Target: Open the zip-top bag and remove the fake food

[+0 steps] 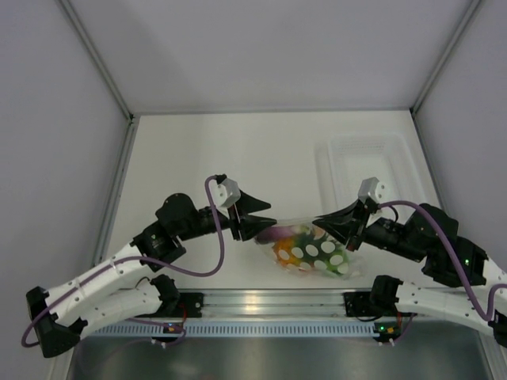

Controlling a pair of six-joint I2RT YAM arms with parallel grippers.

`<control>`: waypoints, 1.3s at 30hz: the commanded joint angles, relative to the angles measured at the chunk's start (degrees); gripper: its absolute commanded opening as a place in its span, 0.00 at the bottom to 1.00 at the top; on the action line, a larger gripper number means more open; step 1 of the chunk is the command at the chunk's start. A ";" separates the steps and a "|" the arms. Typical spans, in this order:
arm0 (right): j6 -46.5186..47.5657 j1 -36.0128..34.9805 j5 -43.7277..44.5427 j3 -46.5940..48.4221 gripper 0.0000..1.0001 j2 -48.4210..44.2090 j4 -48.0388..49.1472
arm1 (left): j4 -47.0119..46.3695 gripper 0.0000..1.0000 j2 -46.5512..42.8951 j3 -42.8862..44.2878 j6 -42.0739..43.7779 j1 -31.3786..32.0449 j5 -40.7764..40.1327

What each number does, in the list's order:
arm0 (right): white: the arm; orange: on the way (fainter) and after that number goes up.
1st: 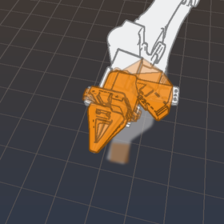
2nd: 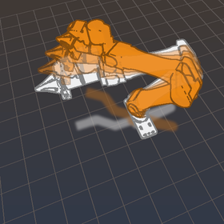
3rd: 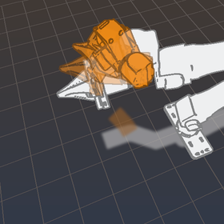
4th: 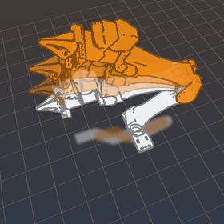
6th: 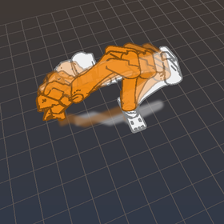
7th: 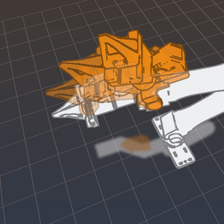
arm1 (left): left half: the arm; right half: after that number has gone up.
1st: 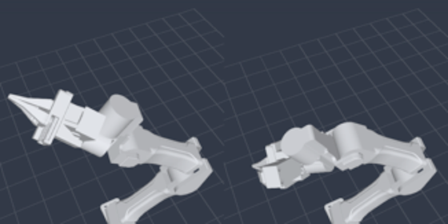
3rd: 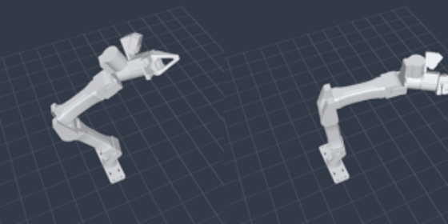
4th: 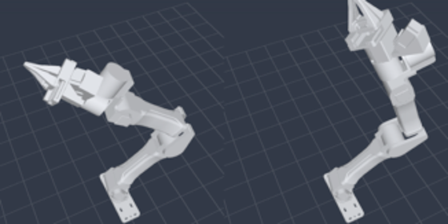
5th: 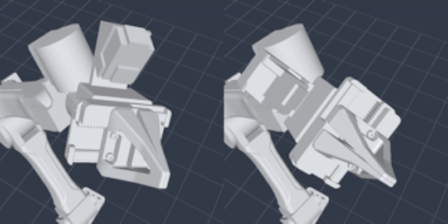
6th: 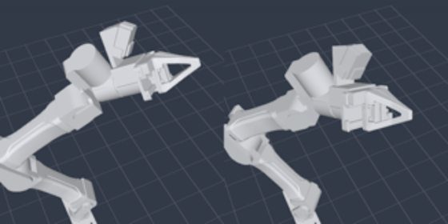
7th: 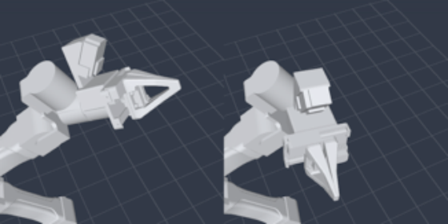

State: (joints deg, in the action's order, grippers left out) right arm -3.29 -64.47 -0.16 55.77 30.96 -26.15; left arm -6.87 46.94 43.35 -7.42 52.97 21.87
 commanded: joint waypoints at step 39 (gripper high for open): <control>-3.13 0.39 -1.05 1.27 0.00 0.77 7.43 | -7.89 0.45 0.08 -2.48 -1.37 0.20 1.69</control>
State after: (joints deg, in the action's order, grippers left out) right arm -5.26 -64.47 0.84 55.79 31.90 -25.74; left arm -10.35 46.81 41.01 -8.54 52.97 23.05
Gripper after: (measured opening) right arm 0.005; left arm 0.451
